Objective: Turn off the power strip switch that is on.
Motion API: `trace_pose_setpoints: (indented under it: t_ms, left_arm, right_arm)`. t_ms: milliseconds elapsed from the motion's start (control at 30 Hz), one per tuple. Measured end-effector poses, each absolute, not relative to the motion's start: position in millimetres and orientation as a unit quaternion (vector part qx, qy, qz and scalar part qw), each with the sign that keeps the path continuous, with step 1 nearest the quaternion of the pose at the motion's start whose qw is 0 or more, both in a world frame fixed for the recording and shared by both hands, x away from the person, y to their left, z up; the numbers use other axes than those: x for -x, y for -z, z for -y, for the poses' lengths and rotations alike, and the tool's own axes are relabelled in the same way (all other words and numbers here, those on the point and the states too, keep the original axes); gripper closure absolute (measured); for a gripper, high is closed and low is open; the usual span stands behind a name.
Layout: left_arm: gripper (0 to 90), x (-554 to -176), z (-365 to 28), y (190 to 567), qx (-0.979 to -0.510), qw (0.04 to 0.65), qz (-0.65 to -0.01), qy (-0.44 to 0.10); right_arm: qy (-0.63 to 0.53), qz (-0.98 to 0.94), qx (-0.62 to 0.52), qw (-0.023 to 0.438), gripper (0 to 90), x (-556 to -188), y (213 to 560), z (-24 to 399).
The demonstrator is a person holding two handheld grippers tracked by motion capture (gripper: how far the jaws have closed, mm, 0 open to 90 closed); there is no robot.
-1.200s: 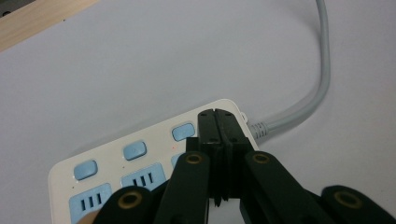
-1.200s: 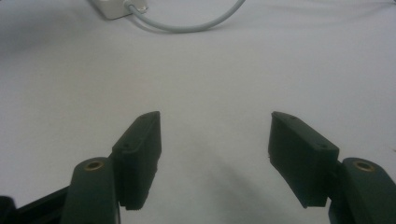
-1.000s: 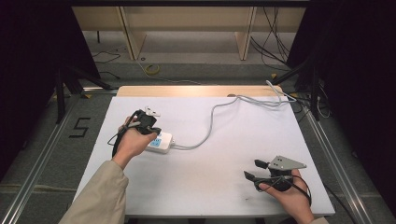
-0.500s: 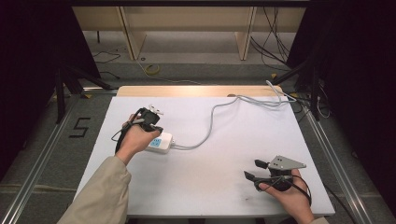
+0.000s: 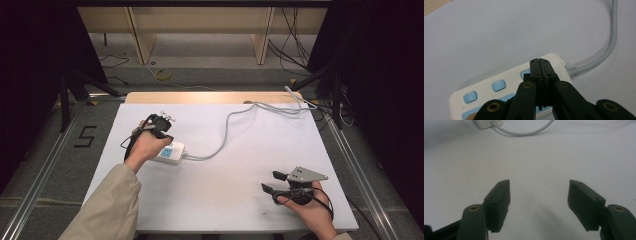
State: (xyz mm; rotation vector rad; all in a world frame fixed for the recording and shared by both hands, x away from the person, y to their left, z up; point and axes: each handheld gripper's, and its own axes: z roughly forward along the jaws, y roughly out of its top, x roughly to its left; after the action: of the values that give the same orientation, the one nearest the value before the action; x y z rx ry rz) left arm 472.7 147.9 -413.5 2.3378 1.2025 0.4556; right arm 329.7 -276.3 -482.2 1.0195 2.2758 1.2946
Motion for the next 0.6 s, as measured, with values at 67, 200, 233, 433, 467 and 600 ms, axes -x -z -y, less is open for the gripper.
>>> trace_pose_setpoints:
  t_ms: [67, 200, 233, 433, 467, 600]
  left_arm:
    - [89.6, -474.0, -147.7, 413.8, -0.853, 0.231, -0.438, -0.164]
    - [89.6, -477.2, -147.9, 415.6, -0.852, 0.228, -0.442, -0.161]
    - [89.6, -477.8, -147.9, 416.1, -0.852, 0.227, -0.442, -0.161]
    - [89.6, -481.0, -147.6, 417.4, -0.853, 0.221, -0.445, -0.159]
    - [89.6, -481.5, -147.6, 417.8, -0.854, 0.219, -0.444, -0.159]
    - [89.6, -484.4, -148.4, 420.1, -0.853, 0.215, -0.449, -0.158]
  right_arm:
    - [-0.454, -0.799, -0.358, 0.165, 35.7, -329.7, 482.1, 276.1]
    - [-0.453, -0.800, -0.358, 0.164, 35.7, -329.5, 482.3, 276.0]
    - [-0.453, -0.800, -0.358, 0.164, 35.6, -329.5, 482.1, 275.9]
    - [-0.453, -0.800, -0.357, 0.165, 35.7, -329.4, 482.0, 276.0]
    - [-0.453, -0.800, -0.357, 0.164, 35.7, -329.4, 482.1, 276.0]
    - [-0.452, -0.802, -0.355, 0.165, 35.6, -329.7, 482.3, 275.8]
